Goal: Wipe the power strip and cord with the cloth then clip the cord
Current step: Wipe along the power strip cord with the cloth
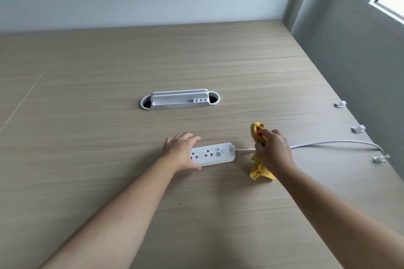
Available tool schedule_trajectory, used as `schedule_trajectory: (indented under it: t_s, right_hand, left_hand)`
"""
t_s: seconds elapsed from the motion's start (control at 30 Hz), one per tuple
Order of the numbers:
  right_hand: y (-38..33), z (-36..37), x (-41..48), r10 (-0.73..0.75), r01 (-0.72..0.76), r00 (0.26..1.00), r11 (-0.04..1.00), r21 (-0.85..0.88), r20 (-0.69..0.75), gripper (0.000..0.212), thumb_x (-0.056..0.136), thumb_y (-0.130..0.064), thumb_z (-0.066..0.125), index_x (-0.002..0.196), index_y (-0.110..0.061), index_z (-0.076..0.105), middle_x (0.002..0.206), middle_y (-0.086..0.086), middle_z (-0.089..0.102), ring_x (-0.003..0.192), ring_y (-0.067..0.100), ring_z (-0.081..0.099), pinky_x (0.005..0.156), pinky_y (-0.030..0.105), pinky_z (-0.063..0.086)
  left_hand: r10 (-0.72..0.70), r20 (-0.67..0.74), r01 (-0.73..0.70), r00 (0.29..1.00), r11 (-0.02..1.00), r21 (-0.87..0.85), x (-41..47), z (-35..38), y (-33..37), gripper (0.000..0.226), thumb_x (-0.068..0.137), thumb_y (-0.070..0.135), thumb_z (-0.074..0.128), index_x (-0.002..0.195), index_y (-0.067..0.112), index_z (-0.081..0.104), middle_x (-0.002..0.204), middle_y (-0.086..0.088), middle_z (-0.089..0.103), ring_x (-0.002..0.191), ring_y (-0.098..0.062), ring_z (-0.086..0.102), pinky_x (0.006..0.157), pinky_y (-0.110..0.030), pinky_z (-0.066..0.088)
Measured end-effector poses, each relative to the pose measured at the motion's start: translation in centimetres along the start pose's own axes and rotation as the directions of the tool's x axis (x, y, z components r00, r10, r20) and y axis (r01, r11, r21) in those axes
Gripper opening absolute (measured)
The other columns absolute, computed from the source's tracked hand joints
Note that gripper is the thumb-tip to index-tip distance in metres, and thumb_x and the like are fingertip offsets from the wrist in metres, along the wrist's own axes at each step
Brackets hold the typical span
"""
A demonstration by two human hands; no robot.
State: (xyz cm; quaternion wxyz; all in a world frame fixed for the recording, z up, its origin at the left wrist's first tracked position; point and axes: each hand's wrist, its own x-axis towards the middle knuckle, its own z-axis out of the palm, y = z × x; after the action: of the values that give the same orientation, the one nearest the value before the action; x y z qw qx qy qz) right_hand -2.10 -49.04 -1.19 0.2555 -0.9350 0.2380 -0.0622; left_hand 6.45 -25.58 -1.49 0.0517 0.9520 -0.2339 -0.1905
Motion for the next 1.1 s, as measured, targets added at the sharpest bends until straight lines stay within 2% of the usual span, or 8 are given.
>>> schedule_trajectory:
  t_s: [0.1, 0.2, 0.37, 0.53, 0.7, 0.8, 1.0, 1.1]
  right_hand:
    - [-0.9, 1.1, -0.2, -0.127, 0.137, 0.972, 0.990, -0.036, 0.198, 0.029, 0.080, -0.016, 0.058, 0.109, -0.014, 0.063, 0.106, 0.010, 0.053, 0.094, 0.029, 0.054, 0.072, 0.027, 0.038]
    - [-1.1, 2.4, -0.6, -0.176, 0.209, 0.922, 0.976, -0.061, 0.344, 0.022, 0.082, -0.022, 0.054, 0.099, -0.012, 0.064, 0.107, 0.009, 0.049, 0.092, 0.028, 0.054, 0.078, 0.032, 0.044]
    - [0.1, 2.3, 0.0, -0.192, 0.253, 0.906, 0.961, -0.117, 0.378, 0.022, 0.086, -0.017, 0.046, 0.094, -0.010, 0.066, 0.097, 0.008, 0.045, 0.084, 0.027, 0.053, 0.073, 0.033, 0.044]
    - [2.8, 1.0, 1.5, -0.071, 0.138, 0.950, 0.969, -0.203, 0.305, 0.020, 0.083, -0.012, 0.049, 0.090, -0.006, 0.067, 0.089, 0.007, 0.044, 0.081, 0.030, 0.056, 0.064, 0.030, 0.040]
    - [-0.3, 3.4, 0.1, -0.187, 0.256, 0.912, 0.955, -0.150, 0.364, 0.019, 0.084, -0.015, 0.052, 0.092, -0.004, 0.065, 0.097, 0.011, 0.049, 0.080, 0.031, 0.055, 0.065, 0.029, 0.038]
    - [0.8, 2.8, 1.0, -0.211, 0.291, 0.915, 0.936, -0.200, 0.345, 0.018, 0.084, -0.011, 0.049, 0.091, -0.003, 0.064, 0.098, 0.013, 0.053, 0.083, 0.035, 0.059, 0.066, 0.034, 0.044]
    - [6.8, -1.4, 3.2, -0.046, 0.125, 0.959, 0.954, -0.273, 0.280, 0.018, 0.082, -0.009, 0.052, 0.090, -0.012, 0.068, 0.096, 0.011, 0.055, 0.087, 0.033, 0.060, 0.065, 0.030, 0.040]
    - [4.1, -0.4, 1.7, -0.157, 0.248, 0.927, 0.938, -0.243, 0.342, 0.018, 0.084, -0.012, 0.051, 0.093, -0.010, 0.066, 0.101, 0.013, 0.053, 0.089, 0.035, 0.060, 0.067, 0.033, 0.041]
  left_hand:
    - [0.107, -0.017, -0.107, 0.994, 0.994, 0.011, 1.4, 0.7, 4.5, 0.082, 0.069, 0.051, 0.073, 0.140, 0.029, 0.039, 0.144, 0.006, 0.043, 0.135, -0.017, 0.038, 0.111, -0.039, 0.029]
    - [0.120, -0.003, -0.120, 0.993, 0.993, 0.005, 2.4, 1.1, 7.5, 0.064, 0.073, 0.048, 0.069, 0.129, 0.023, 0.050, 0.130, 0.001, 0.054, 0.124, -0.023, 0.049, 0.102, -0.039, 0.035]
    - [0.019, -0.021, -0.020, 1.000, 0.998, -0.054, 3.4, 0.6, 8.9, 0.040, 0.069, 0.039, 0.075, 0.103, 0.022, 0.064, 0.109, -0.002, 0.066, 0.103, -0.025, 0.060, 0.078, -0.031, 0.041]
    - [-0.003, 0.011, 0.003, 1.000, 1.000, -0.028, 3.8, 0.8, 8.8, 0.048, 0.063, 0.037, 0.082, 0.106, 0.024, 0.066, 0.110, 0.000, 0.068, 0.106, -0.024, 0.061, 0.080, -0.031, 0.044]
    - [-0.027, 0.029, 0.028, 0.999, 0.999, -0.043, 3.7, 0.7, 9.1, 0.043, 0.065, 0.033, 0.081, 0.104, 0.024, 0.066, 0.108, 0.000, 0.067, 0.103, -0.024, 0.061, 0.079, -0.032, 0.045]
    - [-0.041, 0.013, 0.042, 0.999, 0.998, -0.055, 3.7, 0.7, 9.2, 0.042, 0.063, 0.033, 0.081, 0.102, 0.025, 0.066, 0.106, 0.002, 0.068, 0.102, -0.023, 0.062, 0.078, -0.031, 0.043]
    - [-0.067, 0.012, 0.068, 0.998, 0.995, -0.068, 3.7, 0.9, 9.4, 0.044, 0.060, 0.032, 0.084, 0.100, 0.021, 0.068, 0.105, 0.001, 0.069, 0.101, -0.022, 0.061, 0.079, -0.031, 0.046]
    - [-0.070, 0.022, 0.071, 0.997, 0.996, -0.046, 3.8, 0.7, 9.6, 0.044, 0.060, 0.032, 0.084, 0.099, 0.019, 0.067, 0.105, -0.001, 0.069, 0.101, -0.024, 0.062, 0.079, -0.031, 0.048]
